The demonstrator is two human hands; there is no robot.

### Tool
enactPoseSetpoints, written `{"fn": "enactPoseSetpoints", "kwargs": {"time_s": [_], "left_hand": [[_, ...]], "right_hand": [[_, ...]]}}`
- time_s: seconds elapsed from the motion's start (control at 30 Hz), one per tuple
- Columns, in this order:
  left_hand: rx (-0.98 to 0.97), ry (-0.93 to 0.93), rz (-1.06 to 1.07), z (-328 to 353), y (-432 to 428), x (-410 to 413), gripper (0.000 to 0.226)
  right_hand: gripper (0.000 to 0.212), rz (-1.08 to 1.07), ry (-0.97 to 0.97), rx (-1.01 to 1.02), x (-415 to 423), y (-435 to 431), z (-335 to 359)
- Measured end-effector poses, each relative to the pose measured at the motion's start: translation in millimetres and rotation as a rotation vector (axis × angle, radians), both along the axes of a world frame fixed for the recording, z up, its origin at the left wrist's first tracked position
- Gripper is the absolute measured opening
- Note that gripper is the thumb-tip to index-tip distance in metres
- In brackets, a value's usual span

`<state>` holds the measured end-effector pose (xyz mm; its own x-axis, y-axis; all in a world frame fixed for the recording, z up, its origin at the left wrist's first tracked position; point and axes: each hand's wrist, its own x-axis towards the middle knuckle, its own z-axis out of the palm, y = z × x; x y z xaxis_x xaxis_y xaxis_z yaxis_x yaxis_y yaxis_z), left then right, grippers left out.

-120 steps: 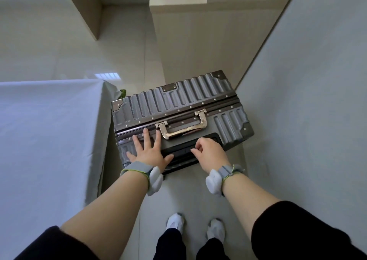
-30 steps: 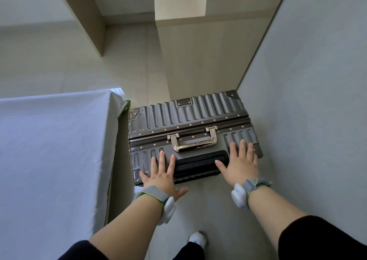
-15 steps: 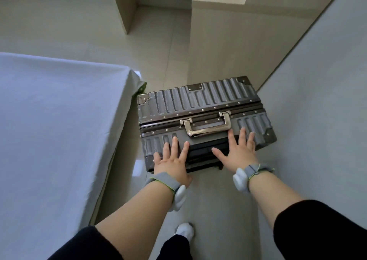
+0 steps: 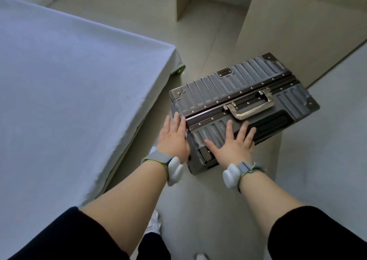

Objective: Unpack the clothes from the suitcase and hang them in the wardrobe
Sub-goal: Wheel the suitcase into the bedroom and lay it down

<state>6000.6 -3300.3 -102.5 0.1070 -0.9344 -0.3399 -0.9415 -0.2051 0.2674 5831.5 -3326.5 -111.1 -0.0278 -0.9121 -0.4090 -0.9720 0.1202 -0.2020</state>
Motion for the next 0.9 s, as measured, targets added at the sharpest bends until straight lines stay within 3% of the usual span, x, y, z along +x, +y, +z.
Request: {"fn": "enactPoseSetpoints", "kwargs": {"time_s": [0.2, 0.33, 0.57, 0.8, 0.9], "left_hand": [[0.078, 0.008, 0.012, 4.4, -14.8, 52.8, 0.087], [0.01, 0.015, -0.056, 1.2, -36.9, 70.1, 0.069], [-0.082, 0.401, 0.166, -23.2, -52.5, 82.7, 0.072], [-0.184, 0.433, 0.325, -37.1, -3.8, 88.5, 0.064], [-0.215, 0.42, 0.397, -40.9, 25.7, 87.7, 0.065]], "right_hand": [[0.103, 0.043, 0.028, -0.02, -1.5, 5.2, -7.4], [0.103, 0.054, 0.033, 0.011, -3.4, 13.5, -5.9], [0.104, 0.094, -0.032, 0.021, -15.7, 37.0, -9.6], [0.082, 0.187, -0.091, -0.046, -22.2, 41.7, -10.7], [0.08, 0.122, -0.127, -0.137, -14.3, 39.5, -6.2]]}}
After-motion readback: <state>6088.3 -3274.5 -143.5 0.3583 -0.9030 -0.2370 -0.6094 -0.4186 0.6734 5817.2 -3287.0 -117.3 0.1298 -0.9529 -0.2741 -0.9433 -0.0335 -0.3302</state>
